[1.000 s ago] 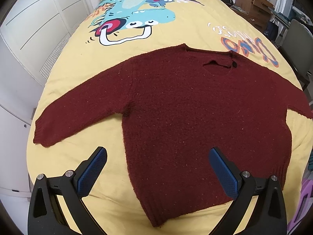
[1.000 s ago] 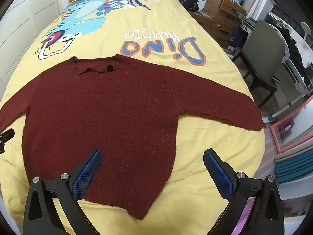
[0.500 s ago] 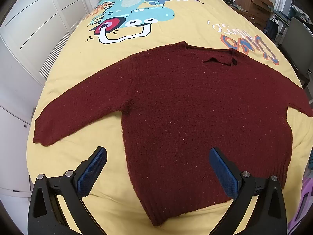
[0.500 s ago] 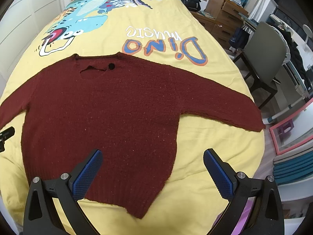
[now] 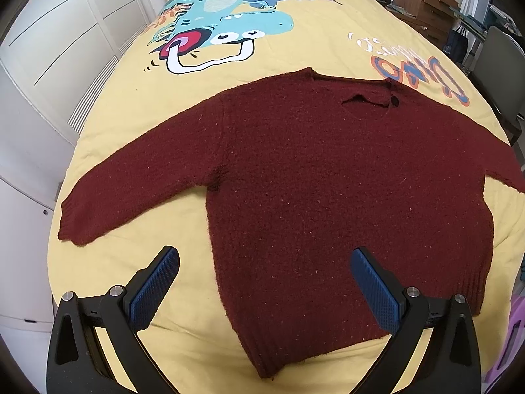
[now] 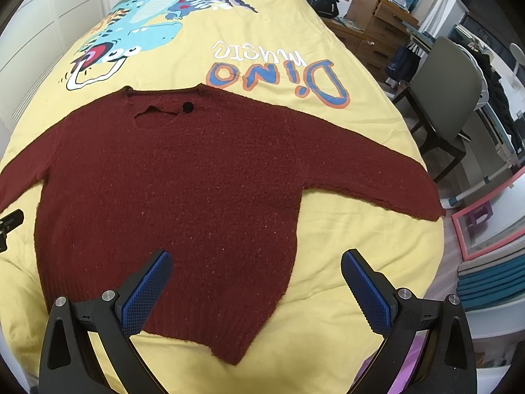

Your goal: Fold small clothes

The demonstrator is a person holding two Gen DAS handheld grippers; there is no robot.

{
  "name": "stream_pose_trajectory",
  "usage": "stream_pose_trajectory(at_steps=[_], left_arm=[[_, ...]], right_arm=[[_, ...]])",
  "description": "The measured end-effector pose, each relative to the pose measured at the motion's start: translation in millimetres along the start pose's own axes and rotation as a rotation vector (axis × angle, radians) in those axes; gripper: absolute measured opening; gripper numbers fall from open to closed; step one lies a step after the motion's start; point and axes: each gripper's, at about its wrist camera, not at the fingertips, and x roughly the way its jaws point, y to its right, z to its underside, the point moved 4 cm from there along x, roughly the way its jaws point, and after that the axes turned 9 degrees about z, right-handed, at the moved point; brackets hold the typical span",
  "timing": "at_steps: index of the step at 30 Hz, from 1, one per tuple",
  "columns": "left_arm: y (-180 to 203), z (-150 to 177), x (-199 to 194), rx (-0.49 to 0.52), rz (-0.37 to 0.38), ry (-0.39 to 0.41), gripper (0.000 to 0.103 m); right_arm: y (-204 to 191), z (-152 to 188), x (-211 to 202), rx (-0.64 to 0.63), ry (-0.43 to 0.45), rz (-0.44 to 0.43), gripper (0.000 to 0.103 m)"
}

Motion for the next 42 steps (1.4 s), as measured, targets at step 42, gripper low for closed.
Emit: stream_pose_trajectory(at_steps=[42], left_arm=[[6.7,-26.5,22.6,0.030,0.007,-0.003,0.102]], right_arm=[[77.0,-25.3,66.3,0.171,-0.015,0.003,0.102]])
